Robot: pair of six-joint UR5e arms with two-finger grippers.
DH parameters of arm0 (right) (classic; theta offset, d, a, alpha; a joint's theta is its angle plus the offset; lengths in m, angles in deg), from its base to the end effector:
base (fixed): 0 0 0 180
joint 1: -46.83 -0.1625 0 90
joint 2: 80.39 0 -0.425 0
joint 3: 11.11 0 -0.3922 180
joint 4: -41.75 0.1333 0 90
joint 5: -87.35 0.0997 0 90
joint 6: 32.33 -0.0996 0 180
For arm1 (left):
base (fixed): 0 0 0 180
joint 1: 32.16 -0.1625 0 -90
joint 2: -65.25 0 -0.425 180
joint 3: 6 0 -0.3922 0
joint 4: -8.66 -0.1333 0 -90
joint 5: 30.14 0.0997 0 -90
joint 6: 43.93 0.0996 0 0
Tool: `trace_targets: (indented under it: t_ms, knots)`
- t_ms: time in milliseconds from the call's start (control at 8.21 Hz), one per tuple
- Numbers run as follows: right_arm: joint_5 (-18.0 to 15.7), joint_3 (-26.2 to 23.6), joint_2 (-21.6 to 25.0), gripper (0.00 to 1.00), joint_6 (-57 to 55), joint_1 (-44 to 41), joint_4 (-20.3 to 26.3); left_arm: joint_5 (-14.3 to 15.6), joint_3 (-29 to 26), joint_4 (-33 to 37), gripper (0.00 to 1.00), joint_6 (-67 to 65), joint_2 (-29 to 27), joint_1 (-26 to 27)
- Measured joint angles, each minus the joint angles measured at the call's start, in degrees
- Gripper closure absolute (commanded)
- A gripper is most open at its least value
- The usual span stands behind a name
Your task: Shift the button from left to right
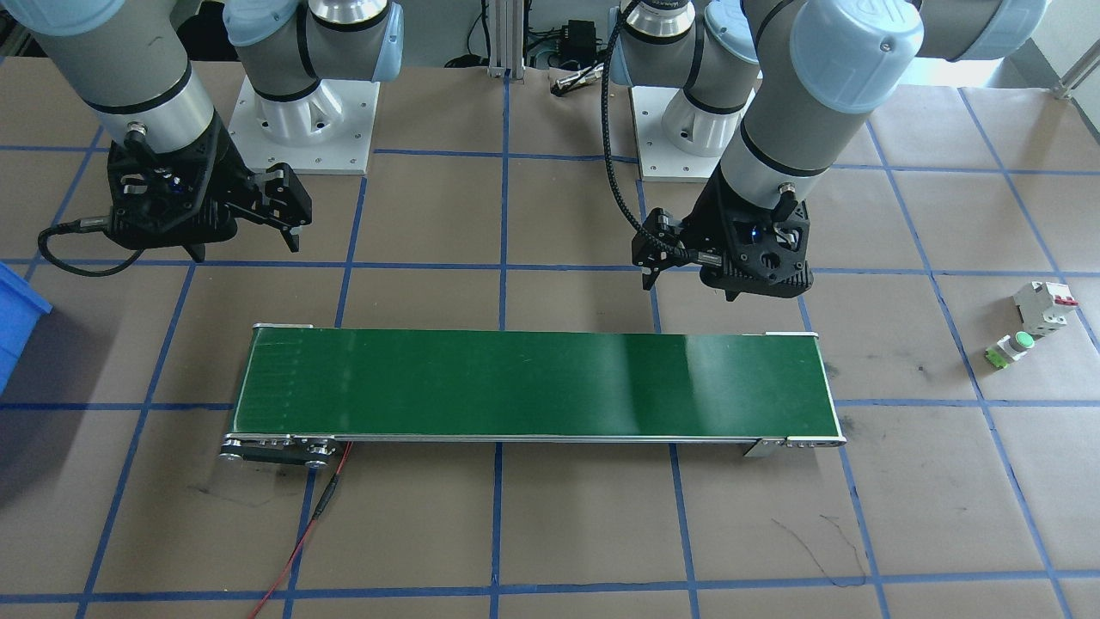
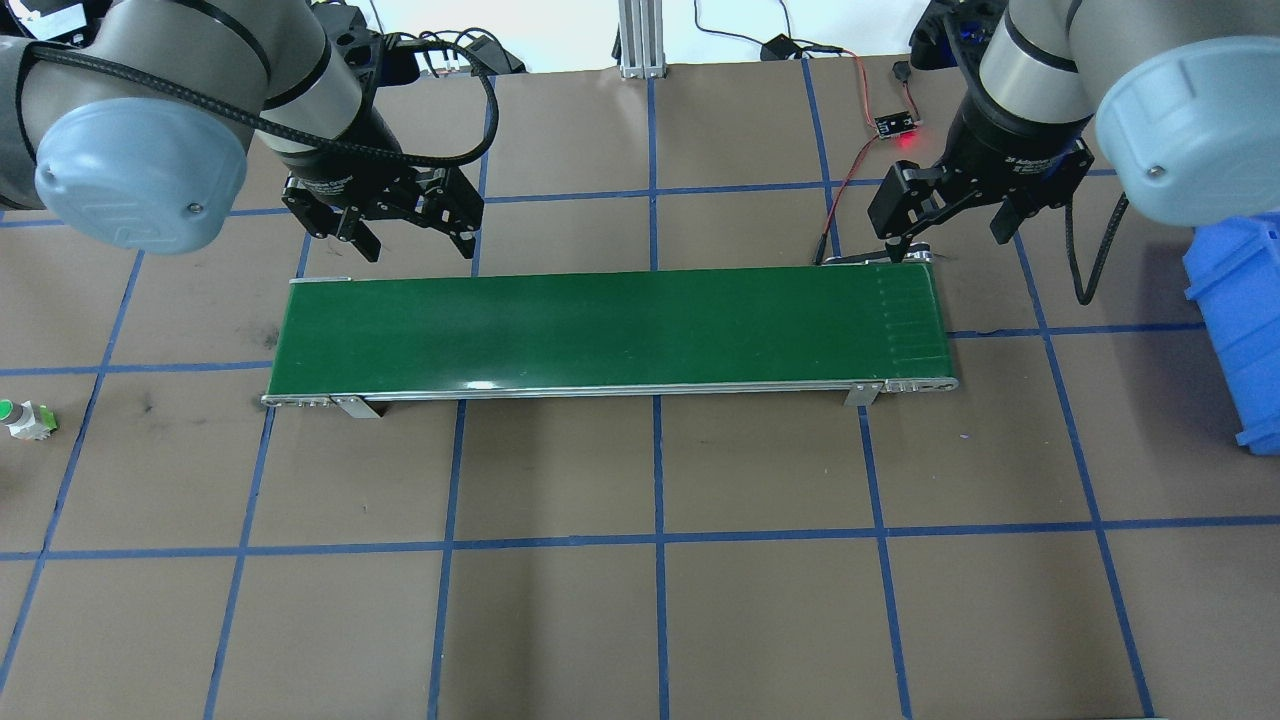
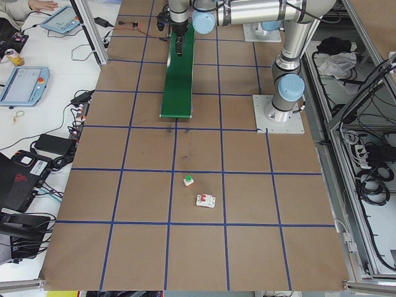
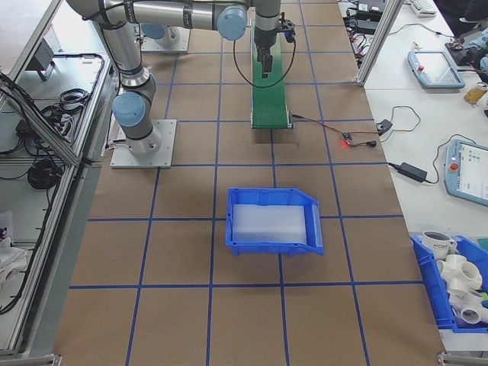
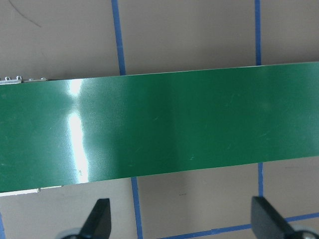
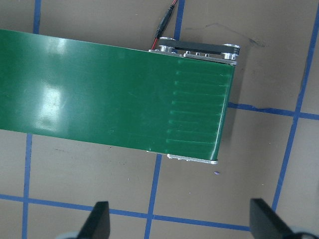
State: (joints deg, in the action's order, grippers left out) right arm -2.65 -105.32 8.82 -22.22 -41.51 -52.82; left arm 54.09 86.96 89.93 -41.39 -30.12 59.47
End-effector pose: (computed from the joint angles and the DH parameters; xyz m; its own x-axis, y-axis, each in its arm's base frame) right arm 0.1189 -0.4992 0.4529 -0.9891 -0.1469 -0.0013 -0.1469 0.9891 0.0074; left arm -0.1583 -0.5239 0.4304 -0.9923 0.0733 0.1001 0.0725 0.9973 -0.0114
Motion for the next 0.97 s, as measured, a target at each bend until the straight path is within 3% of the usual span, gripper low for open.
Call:
trace_targets:
  t_ms: [487, 731, 974]
  knots:
    - [-0.12, 0.0, 0.0, 0.0, 0.0, 0.0, 0.06, -0.67, -0.03, 0.11, 0.0, 2.48, 0.15, -2.65]
    - [-0.12, 0.0, 0.0, 0.0, 0.0, 0.0, 0.08, -0.53, 0.12, 0.16, 0.0, 13.74, 0.17, -8.78]
    - [-0.07, 0.0, -0.04, 0.0, 0.0, 0.0, 0.02, -0.27, 0.49, 0.19, 0.0, 33.02, -0.04, -18.61]
